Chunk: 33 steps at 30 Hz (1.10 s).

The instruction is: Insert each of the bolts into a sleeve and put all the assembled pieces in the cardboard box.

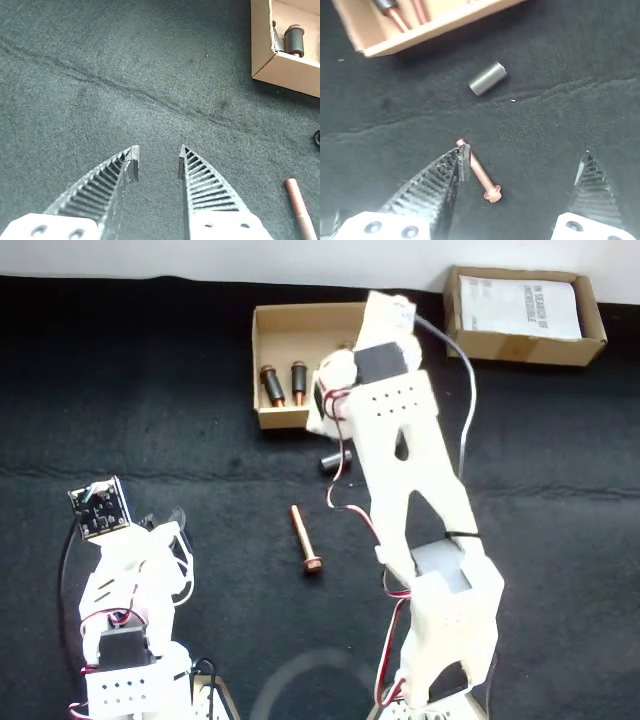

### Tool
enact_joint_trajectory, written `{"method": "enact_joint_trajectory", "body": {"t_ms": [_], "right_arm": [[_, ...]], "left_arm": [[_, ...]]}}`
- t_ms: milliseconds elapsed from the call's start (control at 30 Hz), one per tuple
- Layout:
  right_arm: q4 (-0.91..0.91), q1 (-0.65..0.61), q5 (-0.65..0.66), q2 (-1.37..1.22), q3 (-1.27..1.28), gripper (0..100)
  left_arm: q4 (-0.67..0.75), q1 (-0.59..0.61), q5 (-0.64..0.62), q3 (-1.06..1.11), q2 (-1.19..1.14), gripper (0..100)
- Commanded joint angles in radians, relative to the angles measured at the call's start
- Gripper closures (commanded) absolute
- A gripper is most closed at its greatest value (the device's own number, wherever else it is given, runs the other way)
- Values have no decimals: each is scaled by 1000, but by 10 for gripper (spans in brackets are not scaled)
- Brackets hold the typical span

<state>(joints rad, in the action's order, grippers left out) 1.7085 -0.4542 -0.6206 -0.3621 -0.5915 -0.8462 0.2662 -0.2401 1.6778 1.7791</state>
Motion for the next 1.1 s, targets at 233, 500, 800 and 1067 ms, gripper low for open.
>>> {"method": "enact_joint_trajectory", "body": {"t_ms": [233,500,800,1067], "right_arm": [[-381,-4,-78,71,295,694],[-599,-4,-143,71,427,694],[-794,-15,-193,71,558,694],[-1006,-27,-193,70,696,694]], "left_arm": [[12,12,5,18,22,854],[12,12,5,18,22,854],[12,12,5,18,22,853],[12,12,5,18,22,853]]}}
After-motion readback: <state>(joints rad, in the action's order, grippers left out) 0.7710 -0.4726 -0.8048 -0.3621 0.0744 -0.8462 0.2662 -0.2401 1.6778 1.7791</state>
